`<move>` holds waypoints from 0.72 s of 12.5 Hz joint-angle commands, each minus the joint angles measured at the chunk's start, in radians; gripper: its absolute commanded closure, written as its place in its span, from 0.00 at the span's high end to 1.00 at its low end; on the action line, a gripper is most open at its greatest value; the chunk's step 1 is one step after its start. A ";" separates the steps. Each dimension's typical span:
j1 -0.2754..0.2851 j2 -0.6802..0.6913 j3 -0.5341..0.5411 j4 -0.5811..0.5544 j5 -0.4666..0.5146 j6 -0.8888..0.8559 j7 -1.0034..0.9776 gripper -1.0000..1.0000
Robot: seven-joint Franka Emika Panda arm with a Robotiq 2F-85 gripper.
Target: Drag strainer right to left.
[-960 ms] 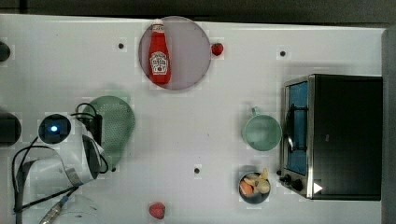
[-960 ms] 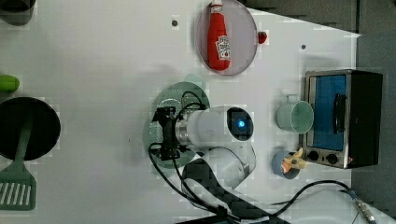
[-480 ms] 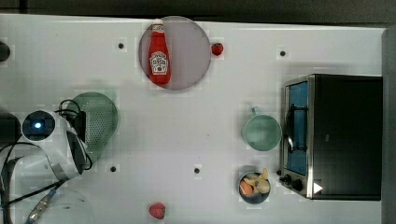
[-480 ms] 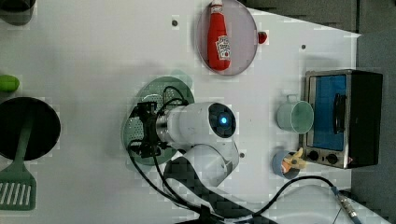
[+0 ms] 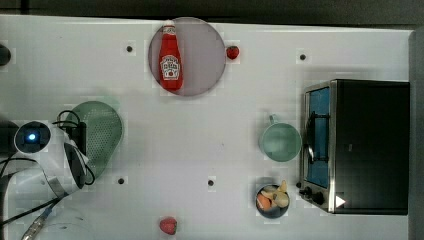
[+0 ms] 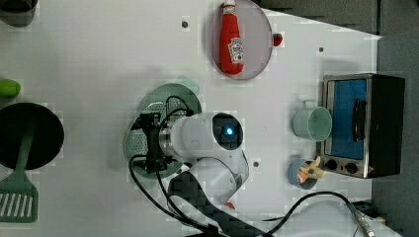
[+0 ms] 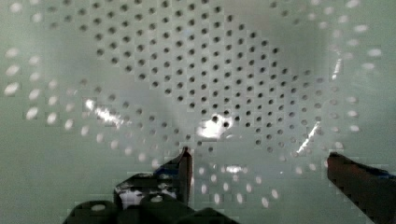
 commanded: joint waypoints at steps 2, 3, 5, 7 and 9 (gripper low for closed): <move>0.009 -0.232 -0.127 0.003 -0.100 -0.170 -0.279 1.00; 0.007 -0.298 -0.174 0.004 -0.122 -0.222 -0.372 1.00; -0.001 -0.425 -0.289 0.012 -0.153 -0.316 -0.558 1.00; -0.011 -0.539 -0.418 0.025 -0.177 -0.407 -0.753 1.00; -0.024 -0.634 -0.549 0.052 -0.211 -0.515 -0.948 1.00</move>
